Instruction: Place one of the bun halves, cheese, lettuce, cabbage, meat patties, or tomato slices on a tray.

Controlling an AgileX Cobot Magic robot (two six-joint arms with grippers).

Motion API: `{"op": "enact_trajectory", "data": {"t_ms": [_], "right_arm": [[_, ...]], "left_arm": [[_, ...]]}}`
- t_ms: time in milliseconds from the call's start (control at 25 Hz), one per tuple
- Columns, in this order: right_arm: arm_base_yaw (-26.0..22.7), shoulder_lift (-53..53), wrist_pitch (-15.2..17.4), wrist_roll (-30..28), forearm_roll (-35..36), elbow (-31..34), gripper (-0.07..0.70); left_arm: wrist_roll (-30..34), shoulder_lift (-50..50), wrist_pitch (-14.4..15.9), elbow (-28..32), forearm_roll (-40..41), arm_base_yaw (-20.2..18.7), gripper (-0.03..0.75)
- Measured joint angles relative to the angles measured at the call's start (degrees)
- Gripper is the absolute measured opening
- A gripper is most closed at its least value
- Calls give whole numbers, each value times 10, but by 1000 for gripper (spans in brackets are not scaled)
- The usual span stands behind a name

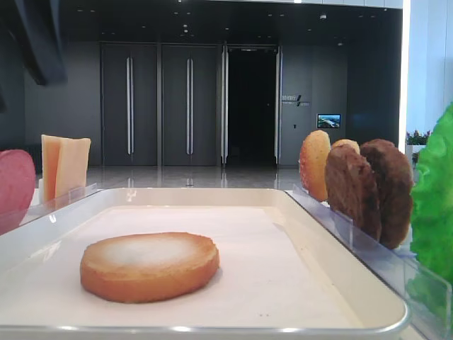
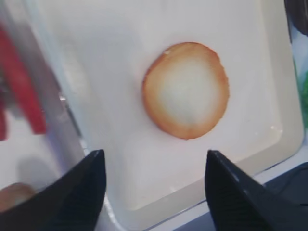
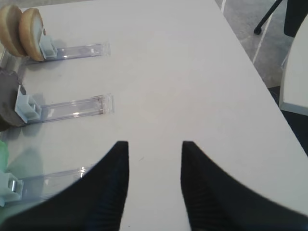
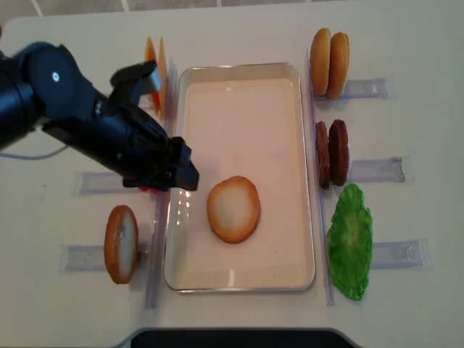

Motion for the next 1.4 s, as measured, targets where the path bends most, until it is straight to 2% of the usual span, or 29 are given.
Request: {"op": "enact_trajectory", "data": {"t_ms": [120,240,360,480,640,840,920,1200,1400], "right_arm": [[0,0,0,0,0,0,284],[0,0,0,0,0,0,284],[0,0,0,0,0,0,284],[0,0,0,0,0,0,284],[0,0,0,0,0,0,284],[0,0,0,0,0,0,284],[0,0,0,0,0,0,284],[0,0,0,0,0,0,284],[0,0,0,0,0,0,284]], "left_arm": [[-69,-38,62,-45,124,0,492],[-107,-65,117,-78,206,0,491],[-126,-71,172,-90,267,0,491],[-130,-71,201,-90,297,9,491],[-105,-71,211,-90,301,67,466],[-81,-71,229,-90,308,180,449],[-73,-71,231,-90,309,210,445],[-29,-85,233,-85,272,220,444],[-3,-185,233,-20,238,220,444]]}}
